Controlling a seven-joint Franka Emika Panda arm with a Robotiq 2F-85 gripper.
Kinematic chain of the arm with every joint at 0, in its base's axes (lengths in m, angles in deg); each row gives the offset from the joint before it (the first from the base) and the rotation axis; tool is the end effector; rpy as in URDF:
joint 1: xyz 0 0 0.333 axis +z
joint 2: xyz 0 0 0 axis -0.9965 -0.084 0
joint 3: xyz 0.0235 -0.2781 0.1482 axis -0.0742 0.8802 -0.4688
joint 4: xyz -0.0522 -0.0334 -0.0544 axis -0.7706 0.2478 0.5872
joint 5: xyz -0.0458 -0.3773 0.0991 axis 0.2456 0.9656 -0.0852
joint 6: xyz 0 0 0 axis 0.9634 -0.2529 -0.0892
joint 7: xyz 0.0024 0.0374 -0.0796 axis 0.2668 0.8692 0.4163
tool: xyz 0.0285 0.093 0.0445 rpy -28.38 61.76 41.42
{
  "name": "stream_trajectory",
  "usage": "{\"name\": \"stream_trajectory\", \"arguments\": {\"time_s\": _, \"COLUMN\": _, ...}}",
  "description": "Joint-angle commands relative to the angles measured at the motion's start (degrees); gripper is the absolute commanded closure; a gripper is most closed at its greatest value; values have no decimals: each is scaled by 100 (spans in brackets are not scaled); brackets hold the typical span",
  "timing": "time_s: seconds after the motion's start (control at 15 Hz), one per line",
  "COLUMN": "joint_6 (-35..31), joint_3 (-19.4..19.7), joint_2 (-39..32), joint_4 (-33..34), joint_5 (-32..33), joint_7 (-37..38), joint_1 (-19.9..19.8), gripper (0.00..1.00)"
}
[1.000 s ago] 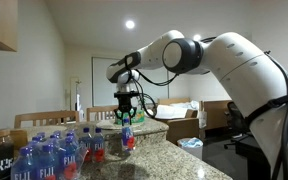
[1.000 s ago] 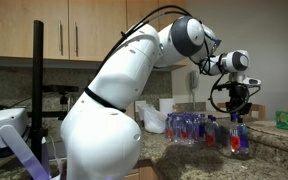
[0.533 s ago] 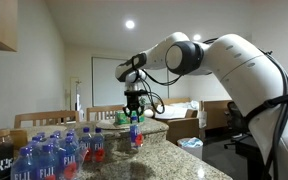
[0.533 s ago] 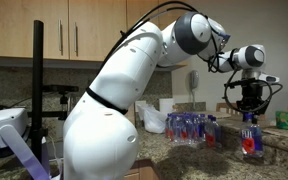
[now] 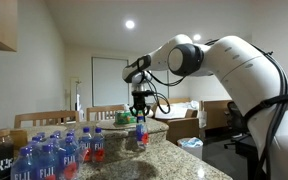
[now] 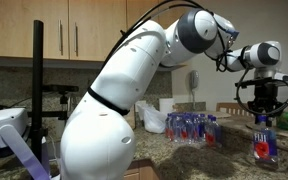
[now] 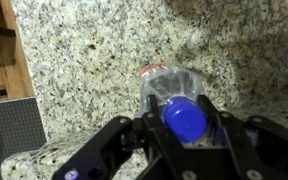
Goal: Move two water bottles to the right.
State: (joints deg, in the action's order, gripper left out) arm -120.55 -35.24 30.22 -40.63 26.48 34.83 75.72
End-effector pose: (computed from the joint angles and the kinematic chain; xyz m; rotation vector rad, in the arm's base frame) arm 0.6757 -0.1650 0.4402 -2.9984 0.8207 0.2906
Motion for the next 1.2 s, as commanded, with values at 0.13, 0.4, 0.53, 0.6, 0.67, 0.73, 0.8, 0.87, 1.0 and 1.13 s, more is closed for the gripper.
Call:
{"name": "stream_trajectory", "arguments": {"time_s": 0.13, "joint_6": 238, "joint_3": -14, "joint_2": -299, "joint_4": 511, "joint_5": -231, "joint_7": -737, "joint_1": -396, "gripper": 82}}
{"name": "stream_trajectory", "arguments": {"time_s": 0.4, "joint_6": 385, "joint_3": -31, "joint_2": -577, "joint_4": 879, "joint_5": -265, "joint_7": -978, "joint_1": -565, "gripper": 82}}
{"name": "stream_trajectory", "arguments": {"time_s": 0.53, "joint_6": 461, "joint_3": -30, "joint_2": -672, "joint_4": 1001, "joint_5": -266, "joint_7": -988, "joint_1": -602, "gripper": 82}}
{"name": "stream_trajectory", "arguments": {"time_s": 0.6, "joint_6": 514, "joint_3": -33, "joint_2": -721, "joint_4": 1069, "joint_5": -280, "joint_7": -954, "joint_1": -615, "gripper": 82}}
{"name": "stream_trajectory", "arguments": {"time_s": 0.67, "joint_6": 571, "joint_3": -33, "joint_2": -759, "joint_4": 1129, "joint_5": -290, "joint_7": -924, "joint_1": -623, "gripper": 82}}
{"name": "stream_trajectory", "arguments": {"time_s": 0.73, "joint_6": 579, "joint_3": -56, "joint_2": -756, "joint_4": 1093, "joint_5": -294, "joint_7": -908, "joint_1": -648, "gripper": 82}}
{"name": "stream_trajectory", "arguments": {"time_s": 0.8, "joint_6": 601, "joint_3": -50, "joint_2": -772, "joint_4": 1121, "joint_5": -298, "joint_7": -885, "joint_1": -649, "gripper": 82}}
{"name": "stream_trajectory", "arguments": {"time_s": 0.87, "joint_6": 567, "joint_3": -46, "joint_2": -782, "joint_4": 1107, "joint_5": -314, "joint_7": -869, "joint_1": -657, "gripper": 82}}
{"name": "stream_trajectory", "arguments": {"time_s": 1.0, "joint_6": 574, "joint_3": -53, "joint_2": -817, "joint_4": 1156, "joint_5": -348, "joint_7": -853, "joint_1": -666, "gripper": 82}}
{"name": "stream_trajectory", "arguments": {"time_s": 1.13, "joint_6": 598, "joint_3": -56, "joint_2": -810, "joint_4": 1153, "joint_5": -368, "joint_7": -852, "joint_1": -668, "gripper": 82}}
